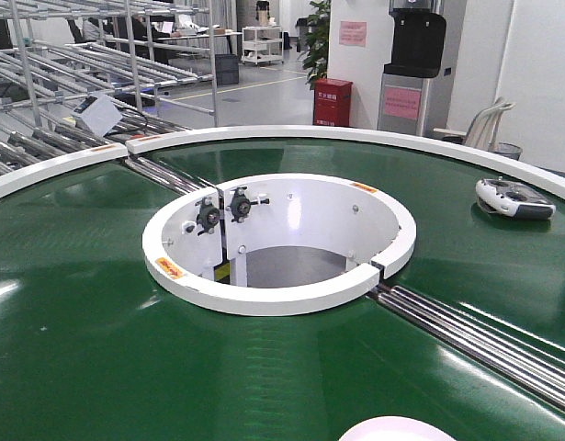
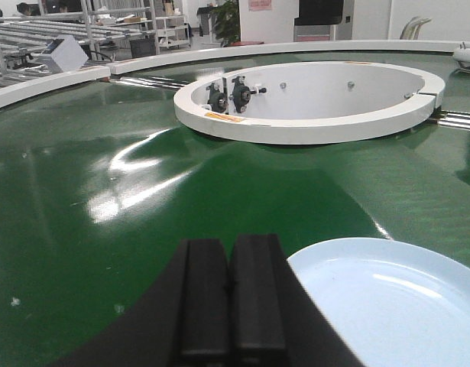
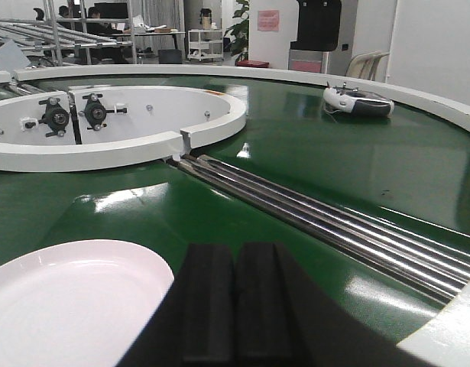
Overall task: Grab plate from conveyor and place on tray
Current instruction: 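Lower both grippers toward the blue and pink plates on the conveyor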
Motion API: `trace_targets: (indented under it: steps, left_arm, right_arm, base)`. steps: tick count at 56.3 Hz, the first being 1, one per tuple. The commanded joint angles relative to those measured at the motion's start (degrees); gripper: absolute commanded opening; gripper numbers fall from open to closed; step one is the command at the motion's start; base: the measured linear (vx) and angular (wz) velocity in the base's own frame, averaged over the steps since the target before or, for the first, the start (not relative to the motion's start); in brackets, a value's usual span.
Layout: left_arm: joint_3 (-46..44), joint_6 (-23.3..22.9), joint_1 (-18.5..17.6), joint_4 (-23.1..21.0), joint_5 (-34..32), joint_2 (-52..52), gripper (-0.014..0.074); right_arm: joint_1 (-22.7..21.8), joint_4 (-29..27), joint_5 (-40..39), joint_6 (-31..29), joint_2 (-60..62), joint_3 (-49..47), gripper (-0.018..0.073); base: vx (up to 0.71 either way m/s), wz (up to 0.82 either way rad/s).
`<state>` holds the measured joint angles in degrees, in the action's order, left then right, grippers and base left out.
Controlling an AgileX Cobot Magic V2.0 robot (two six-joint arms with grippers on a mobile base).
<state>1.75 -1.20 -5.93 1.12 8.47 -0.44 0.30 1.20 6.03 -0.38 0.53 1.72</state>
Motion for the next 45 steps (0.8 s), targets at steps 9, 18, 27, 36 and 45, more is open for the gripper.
trace_targets:
  steps: [9, 18, 27, 36, 45]
  left_arm:
    - [1.21, -0.39, 0.29, -0.49, -4.63, -0.44, 0.0003]
    - [1.21, -0.39, 0.29, -0.49, -4.63, -0.44, 0.0003]
    - [1.21, -0.39, 0.29, -0.49, -4.63, -0.44, 0.0003]
    - [1.16, -0.32, 0.26, -0.42, -5.77, -0.44, 0.0003]
    - [0.85, -0.32, 0.26, -0.42, -10.57, -0.44, 0.0003]
  right_arm:
    - [-0.23, 0.61, -4.93, -0.21, 0.75, 0.87, -0.001]
    - [-0.23, 0.61, -4.93, -0.21, 0.75, 0.87, -0.001]
    - [-0.23, 0.61, -4.93, -0.21, 0.75, 0.87, -0.001]
    - [-0.23, 0.61, -4.93, -0.21, 0.75, 0.87, -0.001]
    - [-0.23, 0.61, -11.36, -0.21, 0.75, 0.69, -0.001]
  base:
    - [0.0, 0.0]
    - [0.0, 0.0]
    - [0.0, 0.0]
    - [0.0, 0.0]
    - [0.0, 0.0]
